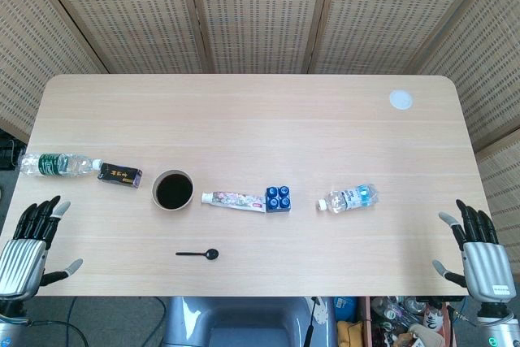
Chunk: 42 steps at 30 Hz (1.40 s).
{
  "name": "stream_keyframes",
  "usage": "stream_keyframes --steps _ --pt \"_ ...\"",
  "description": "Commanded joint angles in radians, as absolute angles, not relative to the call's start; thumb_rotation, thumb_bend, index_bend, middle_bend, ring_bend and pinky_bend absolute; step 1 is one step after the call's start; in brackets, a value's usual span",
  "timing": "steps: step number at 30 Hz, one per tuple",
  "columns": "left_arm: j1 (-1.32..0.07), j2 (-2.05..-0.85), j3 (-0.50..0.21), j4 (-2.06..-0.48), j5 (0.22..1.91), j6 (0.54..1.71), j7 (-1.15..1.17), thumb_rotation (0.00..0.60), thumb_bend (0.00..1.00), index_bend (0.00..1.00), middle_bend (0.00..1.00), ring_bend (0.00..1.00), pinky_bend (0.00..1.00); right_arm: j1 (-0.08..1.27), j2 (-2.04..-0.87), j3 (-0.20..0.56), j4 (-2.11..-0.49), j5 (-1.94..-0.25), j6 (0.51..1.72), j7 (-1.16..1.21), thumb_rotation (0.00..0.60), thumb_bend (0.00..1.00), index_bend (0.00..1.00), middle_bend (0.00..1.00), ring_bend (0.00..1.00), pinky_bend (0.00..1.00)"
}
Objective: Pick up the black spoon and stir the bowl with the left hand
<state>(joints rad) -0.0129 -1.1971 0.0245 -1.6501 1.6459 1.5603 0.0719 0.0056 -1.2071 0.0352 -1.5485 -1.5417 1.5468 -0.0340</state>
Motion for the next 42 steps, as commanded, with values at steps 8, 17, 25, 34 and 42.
stream_keyframes --steps 8,17,25,34,42 --pt "-0.013 -1.201 0.033 -1.654 1.647 1.554 0.086 0.6 0.13 0.0 0.0 0.0 0.0 0.006 -1.206 0.036 -1.551 -1.537 1.541 -0.038 0.6 0.19 0.22 0.08 0.0 0.0" --pt "-0.012 -1.196 0.028 -1.657 1.639 1.559 0.094 0.6 0.13 0.0 0.0 0.0 0.0 0.003 -1.205 0.035 -1.547 -1.537 1.545 -0.031 0.6 0.19 0.22 0.08 0.0 0.0" --pt "-0.017 -1.189 0.006 -1.654 1.622 1.568 0.104 0.6 0.13 0.05 0.0 0.0 0.0 -0.001 -1.205 0.033 -1.541 -1.537 1.549 -0.021 0.6 0.19 0.22 0.08 0.0 0.0" --pt "-0.05 -1.18 0.016 -1.664 1.676 1.542 0.128 0.6 0.13 0.12 0.07 0.08 0.05 -0.001 -1.203 0.033 -1.544 -1.546 1.554 -0.021 0.6 0.19 0.22 0.08 0.0 0.0" --pt "-0.098 -1.172 0.029 -1.699 1.744 1.492 0.156 0.6 0.13 0.16 0.22 0.21 0.31 -0.006 -1.204 0.031 -1.541 -1.545 1.557 -0.016 0.6 0.19 0.22 0.08 0.0 0.0"
